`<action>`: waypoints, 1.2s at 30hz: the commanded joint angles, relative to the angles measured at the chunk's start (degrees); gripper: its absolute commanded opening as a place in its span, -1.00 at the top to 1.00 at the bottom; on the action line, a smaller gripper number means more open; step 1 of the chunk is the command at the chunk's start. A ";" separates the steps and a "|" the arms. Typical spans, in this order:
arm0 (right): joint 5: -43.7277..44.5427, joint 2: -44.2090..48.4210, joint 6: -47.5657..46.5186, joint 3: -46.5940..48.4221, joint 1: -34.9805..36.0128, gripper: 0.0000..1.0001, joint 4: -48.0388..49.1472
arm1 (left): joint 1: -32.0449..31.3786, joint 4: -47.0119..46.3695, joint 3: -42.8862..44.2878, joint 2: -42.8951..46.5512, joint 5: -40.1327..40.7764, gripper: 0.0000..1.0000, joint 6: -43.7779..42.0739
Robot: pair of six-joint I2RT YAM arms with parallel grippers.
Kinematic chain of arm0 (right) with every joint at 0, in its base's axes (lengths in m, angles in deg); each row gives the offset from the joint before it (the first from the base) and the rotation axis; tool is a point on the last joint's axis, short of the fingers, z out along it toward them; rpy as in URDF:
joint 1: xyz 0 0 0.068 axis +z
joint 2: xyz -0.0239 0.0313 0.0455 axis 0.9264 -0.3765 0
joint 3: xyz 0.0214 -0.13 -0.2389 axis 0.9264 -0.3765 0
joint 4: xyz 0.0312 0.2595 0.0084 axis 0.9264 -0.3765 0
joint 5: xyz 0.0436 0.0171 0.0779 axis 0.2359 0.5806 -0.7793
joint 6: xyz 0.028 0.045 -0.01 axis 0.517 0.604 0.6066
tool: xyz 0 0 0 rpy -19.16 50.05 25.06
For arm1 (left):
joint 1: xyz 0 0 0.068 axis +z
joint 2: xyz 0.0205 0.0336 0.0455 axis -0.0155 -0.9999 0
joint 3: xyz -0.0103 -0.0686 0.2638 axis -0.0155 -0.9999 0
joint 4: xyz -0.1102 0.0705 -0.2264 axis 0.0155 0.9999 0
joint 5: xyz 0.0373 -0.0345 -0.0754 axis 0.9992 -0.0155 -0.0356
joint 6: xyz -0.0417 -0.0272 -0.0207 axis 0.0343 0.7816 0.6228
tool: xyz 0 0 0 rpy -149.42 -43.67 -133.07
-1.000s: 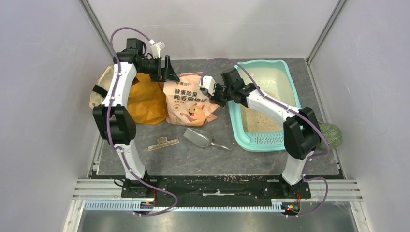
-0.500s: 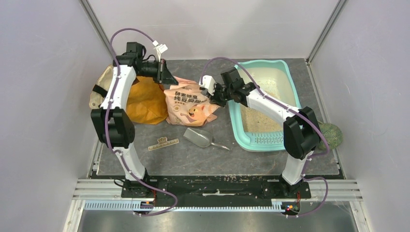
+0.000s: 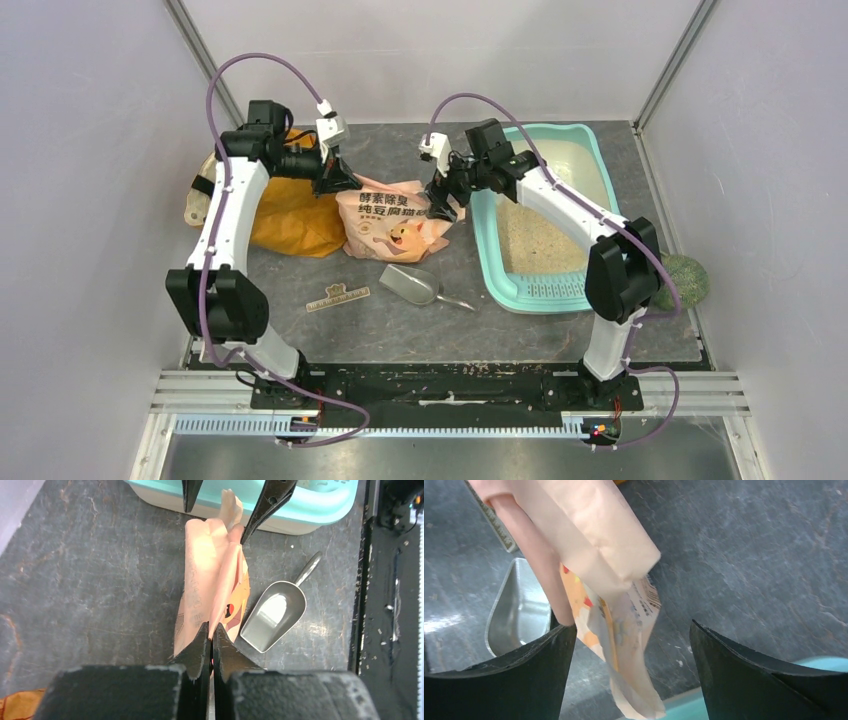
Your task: Fill the litter box with clean litter
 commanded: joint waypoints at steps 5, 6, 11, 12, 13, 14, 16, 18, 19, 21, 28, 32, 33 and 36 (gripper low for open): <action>-10.00 -4.89 9.70 1.28 0.32 -0.75 9.25 | -0.43 -3.14 -2.31 5.22 -3.72 0.96 -10.62; -11.65 -5.08 10.71 0.87 0.33 -0.74 10.71 | -0.43 -3.69 -2.26 5.11 -3.76 0.96 -9.62; -15.59 -5.10 15.87 -3.52 0.66 -0.54 18.20 | -0.43 -6.44 -2.76 5.72 -3.63 0.96 -9.04; -15.16 -5.61 16.17 -3.74 0.65 -0.45 18.49 | -0.43 -6.56 -2.94 6.12 -3.63 0.96 -9.37; -14.22 -6.43 16.18 -3.60 0.65 -0.35 18.71 | -0.43 -6.61 -3.37 6.53 -3.78 0.96 -10.19; -13.33 -7.16 16.76 -3.30 0.59 -0.17 19.05 | -0.43 -6.38 -3.94 7.20 -3.97 0.96 -11.36; -12.77 -9.04 18.56 -1.63 0.23 0.35 19.20 | -0.55 -2.87 -5.12 8.38 -4.49 0.96 -16.84; -12.66 -10.52 21.01 0.15 -0.26 0.81 19.13 | -1.37 5.69 -5.47 8.88 -3.71 0.96 -29.78; -12.43 -10.90 22.14 0.87 -0.50 1.00 19.00 | -1.81 10.55 -5.58 8.79 -2.30 0.96 -35.83; -10.89 -11.53 23.26 1.87 -0.79 1.00 18.23 | -2.47 20.86 -6.81 8.48 0.40 0.96 -48.27; -11.73 -11.40 26.11 2.55 -2.17 1.00 17.15 | -3.72 22.21 -18.99 11.75 11.26 0.96 -61.72; -13.54 -9.31 25.59 0.58 -2.33 1.00 17.62 | -5.62 8.49 -23.96 11.83 18.75 0.96 -55.12; -13.78 -8.85 25.61 0.36 -2.37 1.00 17.92 | -6.40 4.85 -25.28 11.77 20.54 0.96 -52.29; -14.24 -8.18 25.23 -0.27 -2.36 1.00 18.86 | -8.02 -0.70 -26.34 10.59 24.44 0.96 -48.34</action>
